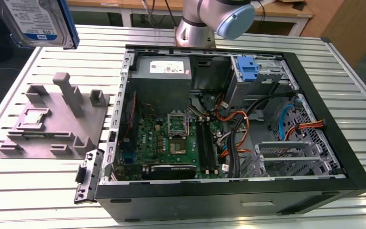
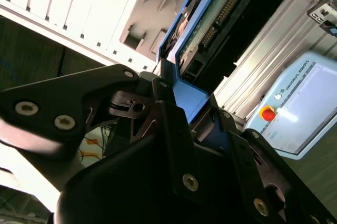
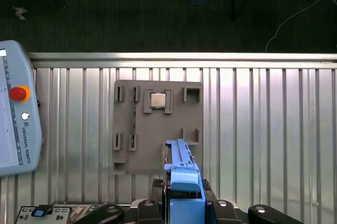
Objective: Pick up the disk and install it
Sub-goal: 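Pick up the disk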
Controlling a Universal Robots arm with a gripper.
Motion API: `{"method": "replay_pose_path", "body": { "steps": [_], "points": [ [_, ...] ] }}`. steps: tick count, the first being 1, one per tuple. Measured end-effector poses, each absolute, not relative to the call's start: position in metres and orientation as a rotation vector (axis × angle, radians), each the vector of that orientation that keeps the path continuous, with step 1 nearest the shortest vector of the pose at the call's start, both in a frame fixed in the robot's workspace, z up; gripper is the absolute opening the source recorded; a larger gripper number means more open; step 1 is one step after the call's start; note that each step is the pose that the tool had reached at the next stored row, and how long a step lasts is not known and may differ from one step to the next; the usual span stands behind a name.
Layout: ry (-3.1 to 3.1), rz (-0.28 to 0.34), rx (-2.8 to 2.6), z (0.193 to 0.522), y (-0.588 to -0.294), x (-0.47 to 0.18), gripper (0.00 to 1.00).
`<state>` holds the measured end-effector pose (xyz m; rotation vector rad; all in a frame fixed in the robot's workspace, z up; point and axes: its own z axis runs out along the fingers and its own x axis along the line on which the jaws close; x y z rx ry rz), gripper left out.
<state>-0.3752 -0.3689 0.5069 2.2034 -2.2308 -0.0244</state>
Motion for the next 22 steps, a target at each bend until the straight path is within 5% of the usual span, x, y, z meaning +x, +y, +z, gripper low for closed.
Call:
{"method": "replay_pose_path", "body": {
  "steps": [22],
  "points": [
    [-2.231, -0.025, 2.203, 0.507, -0.369, -0.354, 0.36]
  ]
}}
